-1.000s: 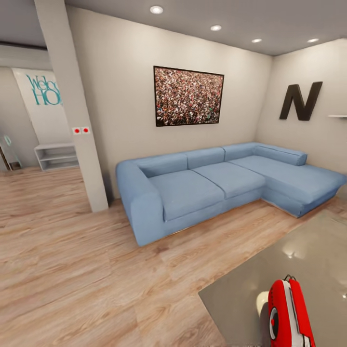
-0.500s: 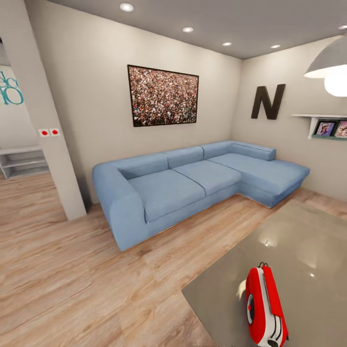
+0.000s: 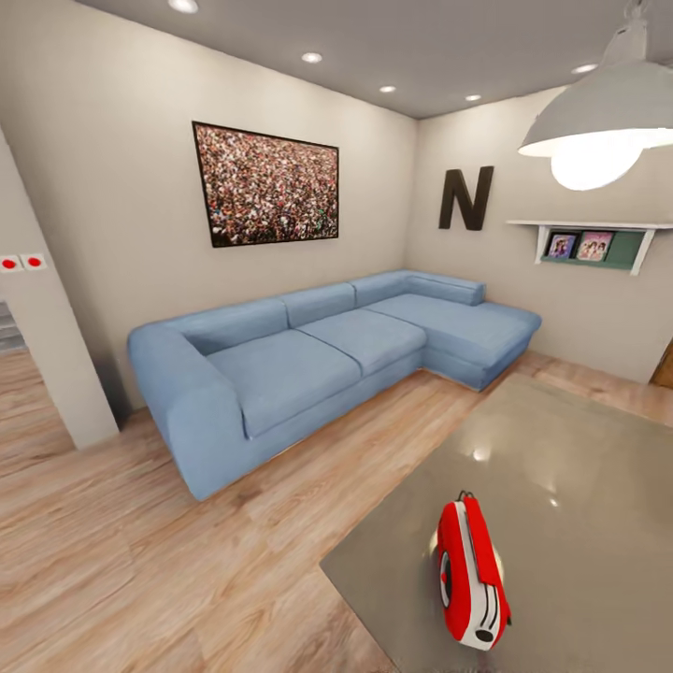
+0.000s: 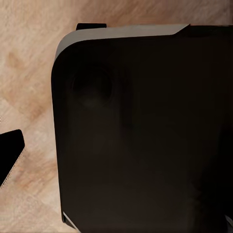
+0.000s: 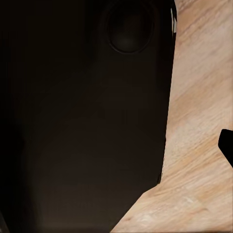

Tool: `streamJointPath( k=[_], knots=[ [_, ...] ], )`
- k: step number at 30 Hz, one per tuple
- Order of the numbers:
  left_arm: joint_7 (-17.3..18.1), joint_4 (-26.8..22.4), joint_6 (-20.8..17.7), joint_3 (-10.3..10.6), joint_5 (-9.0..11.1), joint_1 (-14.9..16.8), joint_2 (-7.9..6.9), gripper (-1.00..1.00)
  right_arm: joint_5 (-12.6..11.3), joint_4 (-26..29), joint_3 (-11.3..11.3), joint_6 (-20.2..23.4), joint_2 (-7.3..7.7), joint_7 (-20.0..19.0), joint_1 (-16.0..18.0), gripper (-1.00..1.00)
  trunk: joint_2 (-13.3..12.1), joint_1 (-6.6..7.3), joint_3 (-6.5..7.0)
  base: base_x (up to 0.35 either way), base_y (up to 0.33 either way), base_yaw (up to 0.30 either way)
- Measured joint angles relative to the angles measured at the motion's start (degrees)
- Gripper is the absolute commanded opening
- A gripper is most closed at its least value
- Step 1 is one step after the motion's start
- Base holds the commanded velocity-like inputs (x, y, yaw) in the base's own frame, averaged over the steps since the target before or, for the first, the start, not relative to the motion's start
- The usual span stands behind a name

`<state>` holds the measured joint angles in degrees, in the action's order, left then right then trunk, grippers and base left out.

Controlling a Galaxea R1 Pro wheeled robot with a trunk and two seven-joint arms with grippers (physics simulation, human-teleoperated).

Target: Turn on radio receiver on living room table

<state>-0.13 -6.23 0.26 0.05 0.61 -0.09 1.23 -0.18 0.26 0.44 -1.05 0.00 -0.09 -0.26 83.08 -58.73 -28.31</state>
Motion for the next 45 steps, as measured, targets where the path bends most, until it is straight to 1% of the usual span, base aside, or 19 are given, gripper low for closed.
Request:
streamJointPath(
  k=[45],
  knots=[
    [0.0, 0.1, 0.0, -0.1, 0.0, 0.0, 0.0, 1.0, 0.0, 0.0, 0.0, 0.0, 0.0, 0.0, 0.0, 1.0, 0.0, 0.0, 0.0, 0.0, 0.0, -0.276]
  ],
)
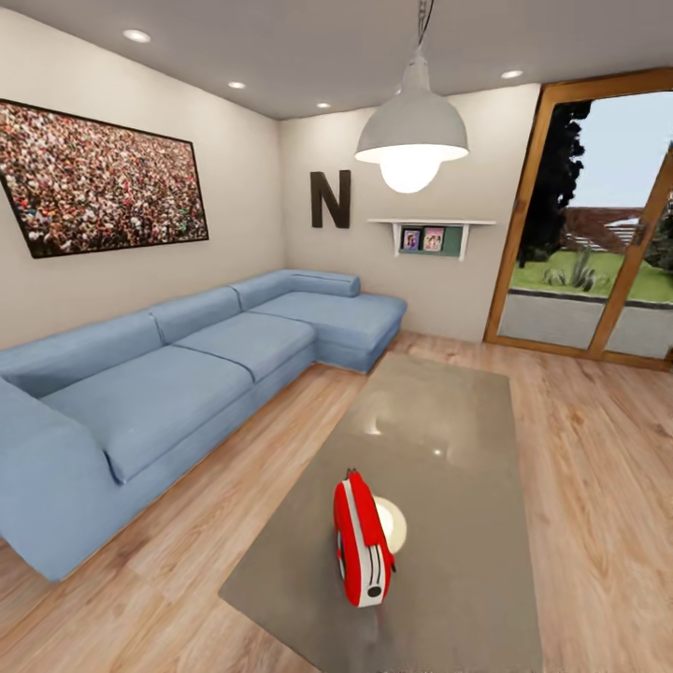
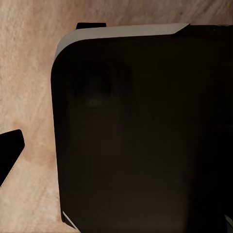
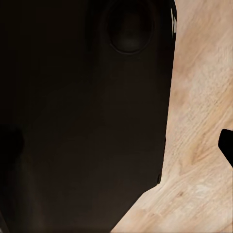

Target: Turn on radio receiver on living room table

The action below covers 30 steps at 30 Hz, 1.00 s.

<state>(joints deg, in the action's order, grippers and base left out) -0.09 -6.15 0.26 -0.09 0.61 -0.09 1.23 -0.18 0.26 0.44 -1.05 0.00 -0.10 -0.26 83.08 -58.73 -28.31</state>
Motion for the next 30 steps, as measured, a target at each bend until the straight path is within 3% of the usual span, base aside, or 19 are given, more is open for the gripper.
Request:
streamJointPath(
  k=[8, 20, 30],
  knots=[
    [0.0, 0.0, 0.0, 0.0, 0.0, 0.0, 0.0, 1.0, 0.0, 0.0, 0.0, 0.0, 0.0, 0.0, 0.0, 1.0, 0.0, 0.0, 0.0, 0.017, 0.006, -0.034],
    [0.6, 0.1, -0.4, 0.0, -0.1, 0.0, 0.02, 1.0, 0.0, 0.0, 0.0, 0.1, 0.04, 0.0, 0.0, 1.0, 0.0, 0.0, 0.0, 0.217, 0.177, -0.001],
    [0.4, 0.0, -0.1, 0.0, -0.1, 0.0, 0.04, 1.0, 0.0, 0.0, 0.0, 0.1, 0.02, 0.0, 0.0, 1.0, 0.0, 0.0, 0.0, 0.029, 0.021, 0.0]
  ],
)
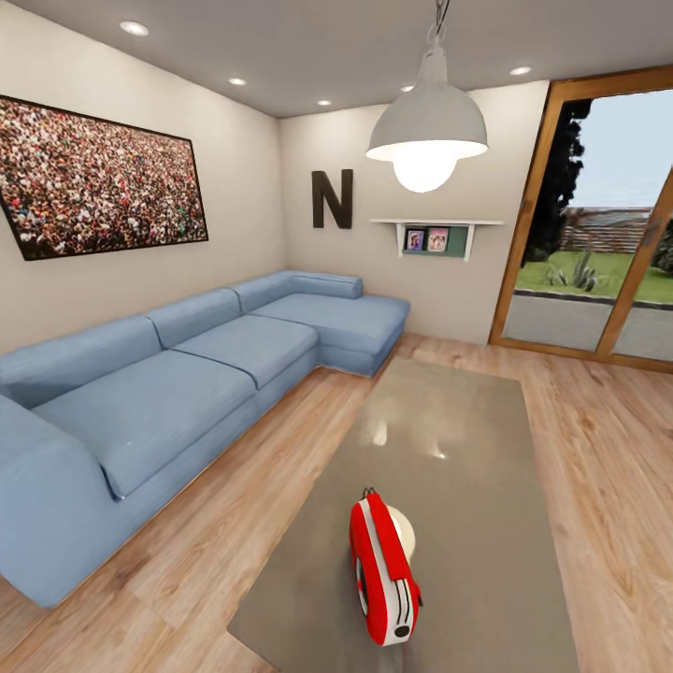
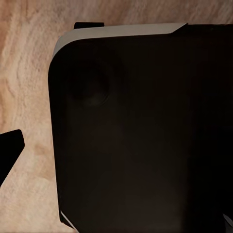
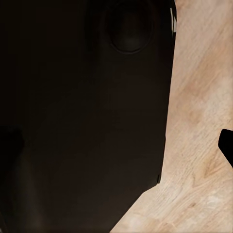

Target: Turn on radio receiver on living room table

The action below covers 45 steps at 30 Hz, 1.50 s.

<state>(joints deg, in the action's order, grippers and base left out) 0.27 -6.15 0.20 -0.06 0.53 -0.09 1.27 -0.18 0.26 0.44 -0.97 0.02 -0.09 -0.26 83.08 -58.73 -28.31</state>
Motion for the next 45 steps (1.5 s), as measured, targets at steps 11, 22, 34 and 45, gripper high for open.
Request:
streamJointPath(
  k=[11, 22, 34, 45],
  knots=[
    [0.0, 0.0, -0.2, 0.1, 0.0, 0.0, -0.02, 1.0, 0.0, 0.0, 0.0, 0.0, -0.02, 0.0, 0.0, 1.0, 0.0, 0.0, 0.0, 0.068, 0.001, 0.0],
    [-0.1, 0.0, -0.4, 0.1, 0.0, 0.0, 0.02, 1.0, 0.0, 0.0, 0.0, 0.0, 0.01, 0.0, 0.0, 1.0, 0.0, 0.0, 0.0, 0.278, 0.02, 0.0],
    [-0.2, -0.1, -0.1, 0.1, 0.0, 0.0, 0.29, 1.0, -0.1, 0.0, 0.0, -0.1, -0.01, 0.0, 0.0, 1.0, 0.0, 0.0, 0.0, 0.056, 0.0, -0.057],
    [-0.2, -0.1, 0.0, 0.1, 0.0, 0.0, 0.39, 1.0, -0.1, 0.0, -0.1, 0.0, -0.02, 0.0, 0.0, 1.0, 0.0, 0.0, 0.0, 0.001, 0.0, -0.269]
  ],
)
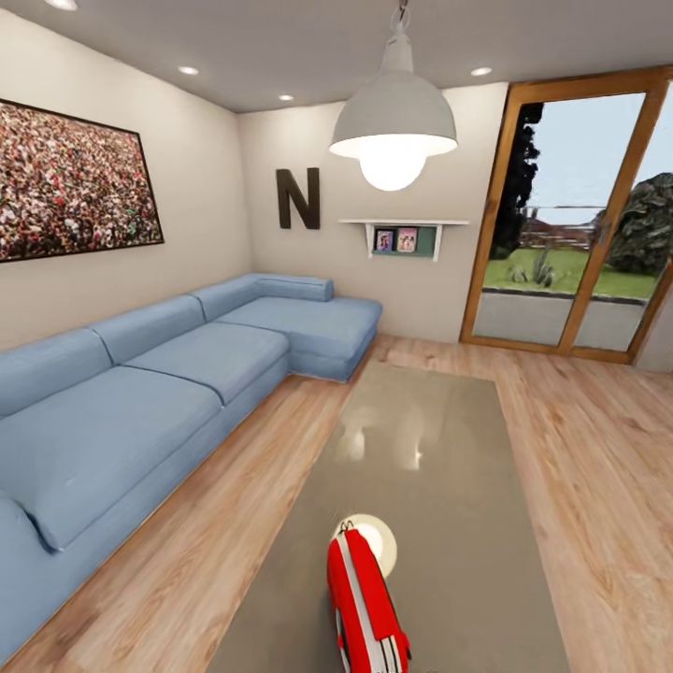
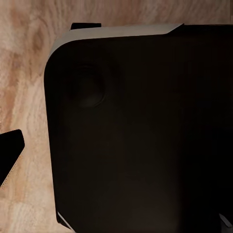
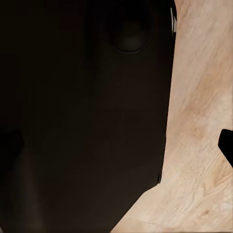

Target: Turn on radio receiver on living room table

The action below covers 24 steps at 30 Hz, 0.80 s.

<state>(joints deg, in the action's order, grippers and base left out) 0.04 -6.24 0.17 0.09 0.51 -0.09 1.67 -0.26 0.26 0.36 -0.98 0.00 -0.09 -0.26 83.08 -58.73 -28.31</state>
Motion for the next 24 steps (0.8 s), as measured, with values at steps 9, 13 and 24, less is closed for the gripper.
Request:
streamJointPath(
  k=[9, 13, 24],
  knots=[
    [-0.1, 0.1, 0.0, 0.0, 0.0, 0.0, 0.0, 1.0, 0.0, 0.0, 0.0, 0.0, 0.0, 0.0, 0.0, 1.0, 0.0, 0.0, 0.0, 0.0, 0.0, -0.282],
    [-0.1, 0.1, 0.0, 0.0, 0.0, 0.0, 0.0, 1.0, 0.0, 0.0, 0.0, 0.0, 0.0, 0.0, 0.0, 1.0, 0.0, 0.0, 0.0, 0.0, 0.0, -0.257],
    [0.0, 0.1, 0.0, 0.0, 0.0, 0.0, 0.09, 1.0, 0.0, 0.0, 0.0, 0.1, 0.02, 0.0, 0.0, 1.0, 0.0, 0.0, 0.0, 0.0, 0.0, -0.038]
  ],
)
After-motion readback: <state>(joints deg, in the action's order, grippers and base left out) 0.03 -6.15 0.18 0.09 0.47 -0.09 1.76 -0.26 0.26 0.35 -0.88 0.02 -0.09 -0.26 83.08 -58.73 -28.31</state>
